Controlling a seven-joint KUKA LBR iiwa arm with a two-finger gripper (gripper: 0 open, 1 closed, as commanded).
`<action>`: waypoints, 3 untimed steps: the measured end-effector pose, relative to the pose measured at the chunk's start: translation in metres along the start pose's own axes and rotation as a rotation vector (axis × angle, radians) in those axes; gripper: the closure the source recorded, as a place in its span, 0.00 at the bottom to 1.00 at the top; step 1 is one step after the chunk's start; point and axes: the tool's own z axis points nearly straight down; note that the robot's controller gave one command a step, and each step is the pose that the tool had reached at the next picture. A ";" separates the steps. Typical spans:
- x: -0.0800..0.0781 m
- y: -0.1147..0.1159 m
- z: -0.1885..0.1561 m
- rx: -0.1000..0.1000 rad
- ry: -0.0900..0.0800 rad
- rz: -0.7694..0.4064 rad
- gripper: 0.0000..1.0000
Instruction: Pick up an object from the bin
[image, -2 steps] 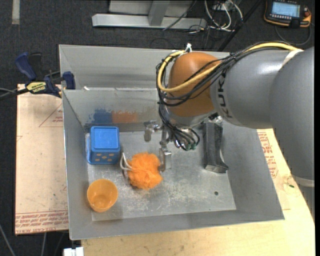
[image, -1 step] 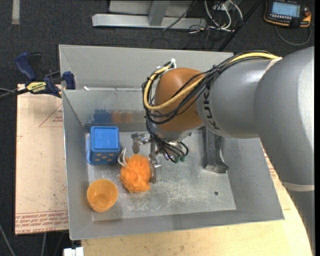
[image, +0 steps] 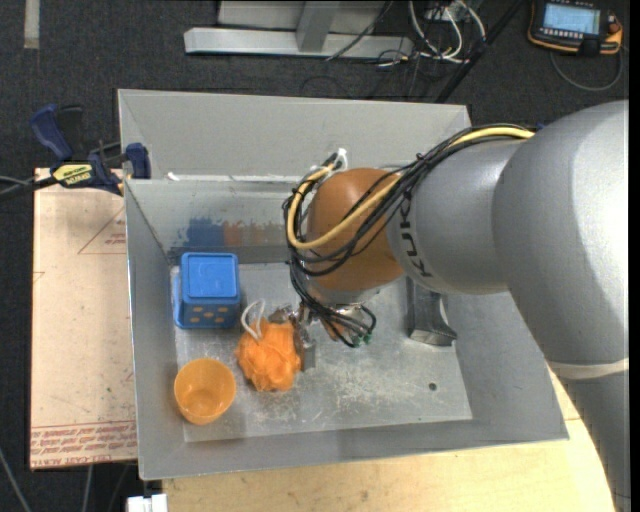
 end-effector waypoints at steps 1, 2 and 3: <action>0.000 0.000 0.000 0.000 0.000 0.000 1.00; -0.002 0.001 -0.037 -0.002 0.009 0.004 1.00; -0.017 -0.004 -0.062 0.002 -0.012 0.033 1.00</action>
Offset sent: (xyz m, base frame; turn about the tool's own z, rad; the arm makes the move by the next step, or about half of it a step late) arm 0.0253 0.0173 0.2571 0.0384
